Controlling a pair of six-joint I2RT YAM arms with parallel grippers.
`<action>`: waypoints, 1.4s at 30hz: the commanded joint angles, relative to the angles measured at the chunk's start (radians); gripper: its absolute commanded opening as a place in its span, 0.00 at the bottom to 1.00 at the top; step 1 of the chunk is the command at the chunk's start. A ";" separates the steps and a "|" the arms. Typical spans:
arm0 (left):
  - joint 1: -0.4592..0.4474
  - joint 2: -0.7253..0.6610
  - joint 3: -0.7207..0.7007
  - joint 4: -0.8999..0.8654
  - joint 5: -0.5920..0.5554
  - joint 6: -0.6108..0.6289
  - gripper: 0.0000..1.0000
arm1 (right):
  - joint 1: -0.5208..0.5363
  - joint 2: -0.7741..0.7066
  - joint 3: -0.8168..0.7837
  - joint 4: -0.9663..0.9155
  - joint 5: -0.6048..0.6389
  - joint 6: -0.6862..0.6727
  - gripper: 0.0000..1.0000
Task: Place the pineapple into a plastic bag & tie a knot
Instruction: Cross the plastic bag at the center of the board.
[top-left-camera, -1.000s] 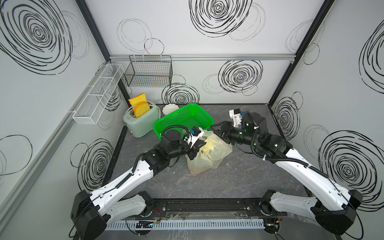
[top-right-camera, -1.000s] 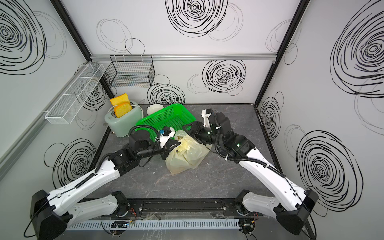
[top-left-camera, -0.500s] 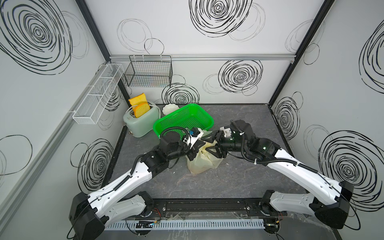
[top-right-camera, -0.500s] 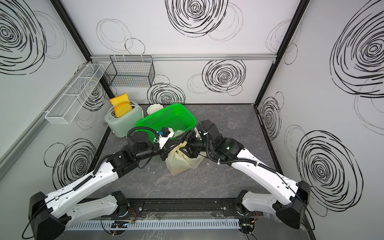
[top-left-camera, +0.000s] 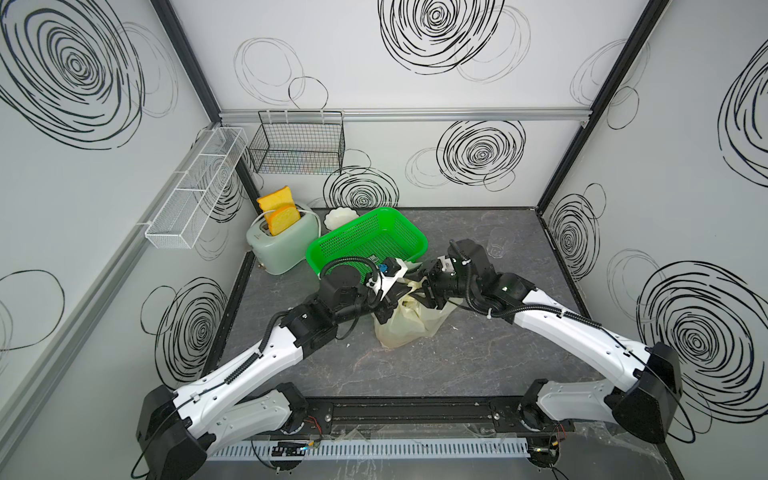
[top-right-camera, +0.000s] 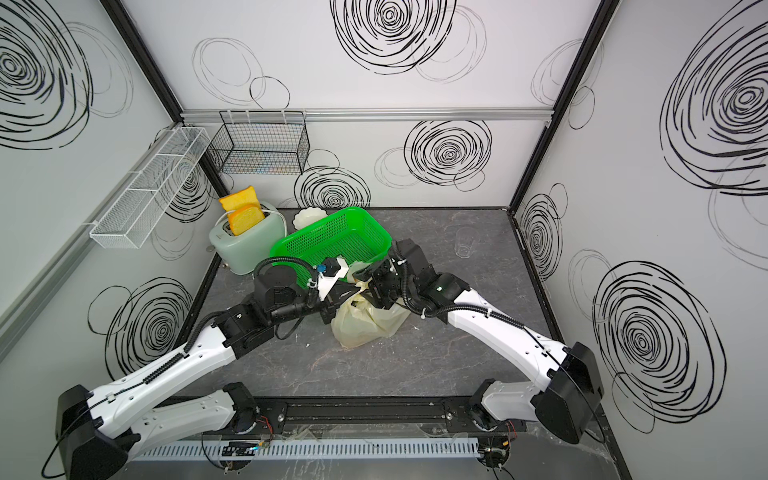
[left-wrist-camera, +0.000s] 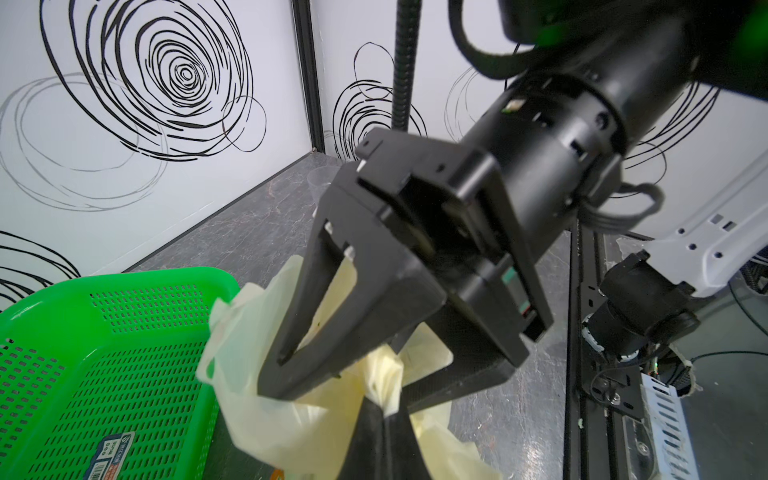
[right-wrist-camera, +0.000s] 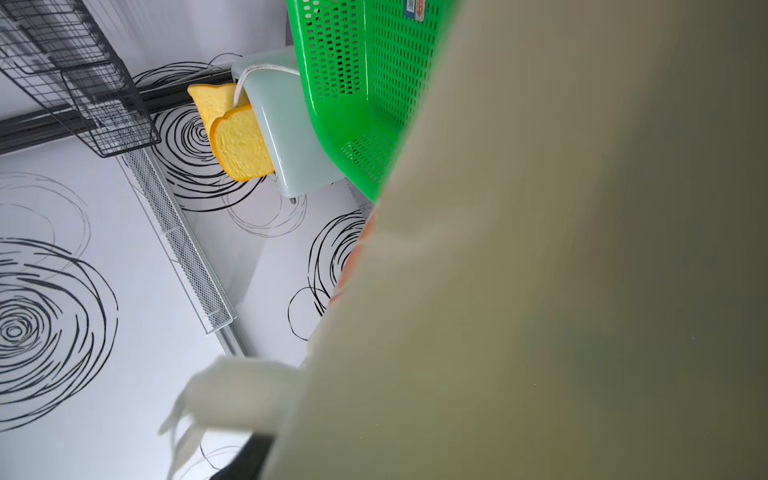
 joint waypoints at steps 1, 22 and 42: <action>-0.012 -0.011 0.005 0.049 0.002 0.007 0.00 | 0.006 0.014 0.006 0.055 0.025 0.292 0.46; -0.194 -0.026 0.008 0.171 0.085 -0.120 0.00 | -0.120 -0.042 0.173 0.025 -0.008 -0.273 0.00; -0.311 -0.044 0.020 0.238 -0.014 -0.068 0.56 | -0.244 0.073 0.297 -0.350 -0.286 -1.006 0.00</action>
